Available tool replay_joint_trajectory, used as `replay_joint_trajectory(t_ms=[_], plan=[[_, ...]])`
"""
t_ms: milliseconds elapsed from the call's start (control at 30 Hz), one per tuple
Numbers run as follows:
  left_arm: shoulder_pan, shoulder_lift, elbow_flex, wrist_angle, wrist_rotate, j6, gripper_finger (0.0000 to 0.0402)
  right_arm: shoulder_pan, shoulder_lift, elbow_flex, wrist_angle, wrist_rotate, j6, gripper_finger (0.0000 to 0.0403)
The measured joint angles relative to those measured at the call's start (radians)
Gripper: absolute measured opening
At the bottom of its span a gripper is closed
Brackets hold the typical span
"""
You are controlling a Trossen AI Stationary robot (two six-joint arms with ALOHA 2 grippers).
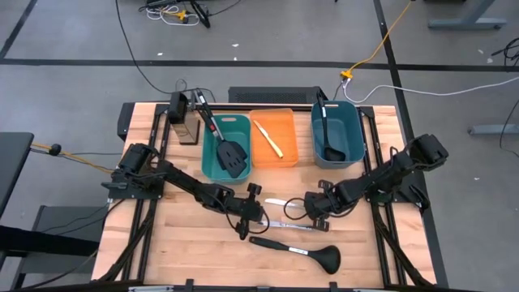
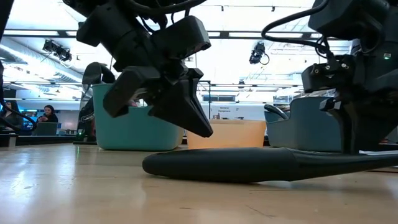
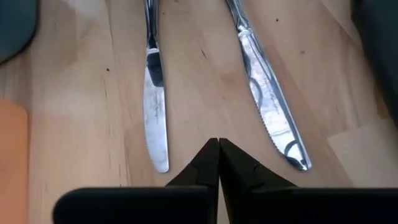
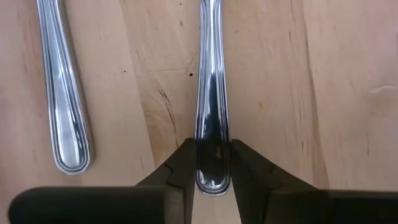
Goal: Pick & Place Kitchen Items
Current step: Put the top silver knife into the orange bin
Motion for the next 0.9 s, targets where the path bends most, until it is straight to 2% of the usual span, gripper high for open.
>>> replay_joint_trajectory(t_ms=[433,700,900], plan=[[0.000,-0.001,0.001,-0.003,-0.001,-0.003,0.0007,0.032,0.005,0.061,-0.033,0.068,0.009,0.0081],[0.000,-0.002,0.002,-0.003,-0.001,0.000,0.0019,0.031,0.003,0.063,-0.035,0.085,0.009,0.0081],[-0.017,-0.035,0.001,-0.054,-0.004,0.035,0.0006,0.031,-0.012,0.064,-0.042,0.067,-0.002,0.0081]])
